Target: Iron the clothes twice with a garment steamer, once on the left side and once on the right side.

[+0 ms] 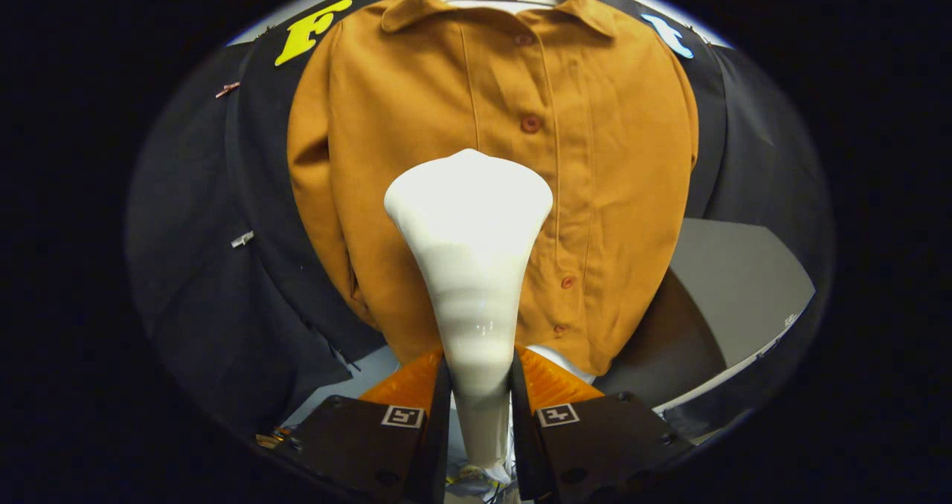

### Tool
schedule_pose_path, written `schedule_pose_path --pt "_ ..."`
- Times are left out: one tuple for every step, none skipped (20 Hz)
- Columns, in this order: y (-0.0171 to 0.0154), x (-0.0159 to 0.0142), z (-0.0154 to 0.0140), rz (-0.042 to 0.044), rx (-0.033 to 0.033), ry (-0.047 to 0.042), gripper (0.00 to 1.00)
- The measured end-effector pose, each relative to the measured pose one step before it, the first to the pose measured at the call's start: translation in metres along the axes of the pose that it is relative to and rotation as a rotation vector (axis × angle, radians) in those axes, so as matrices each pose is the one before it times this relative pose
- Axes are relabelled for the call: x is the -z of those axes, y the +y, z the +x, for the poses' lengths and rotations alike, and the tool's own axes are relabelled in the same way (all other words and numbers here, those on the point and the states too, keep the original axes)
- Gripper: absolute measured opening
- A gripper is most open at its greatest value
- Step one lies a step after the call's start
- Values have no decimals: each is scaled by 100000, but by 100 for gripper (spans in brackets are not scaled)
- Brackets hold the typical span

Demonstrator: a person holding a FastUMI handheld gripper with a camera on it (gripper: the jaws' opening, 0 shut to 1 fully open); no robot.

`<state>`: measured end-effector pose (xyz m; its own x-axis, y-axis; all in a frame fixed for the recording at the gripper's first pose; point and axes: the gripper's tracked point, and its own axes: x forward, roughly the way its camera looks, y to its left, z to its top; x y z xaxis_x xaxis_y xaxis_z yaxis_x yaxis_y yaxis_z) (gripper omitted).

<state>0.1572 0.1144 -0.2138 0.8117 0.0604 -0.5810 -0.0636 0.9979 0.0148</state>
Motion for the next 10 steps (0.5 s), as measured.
schedule_pose_path --pt "-399 -1339 -654 361 479 -3404 40" --pt "-531 -967 -550 422 526 -3592 40" --pt "-408 -942 -426 524 677 -3464 40" --pt "-350 -746 -481 527 892 -2832 40" --pt "-506 -796 -449 531 1066 -2761 40" --pt "-553 -815 -589 679 1082 -2845 40" --pt "-435 -866 -504 861 957 -3215 40" --pt "-631 -853 -428 700 736 -3121 40" --pt "-472 -855 -246 60 765 -3031 40" --pt "-444 -862 -216 -438 810 -3021 40"
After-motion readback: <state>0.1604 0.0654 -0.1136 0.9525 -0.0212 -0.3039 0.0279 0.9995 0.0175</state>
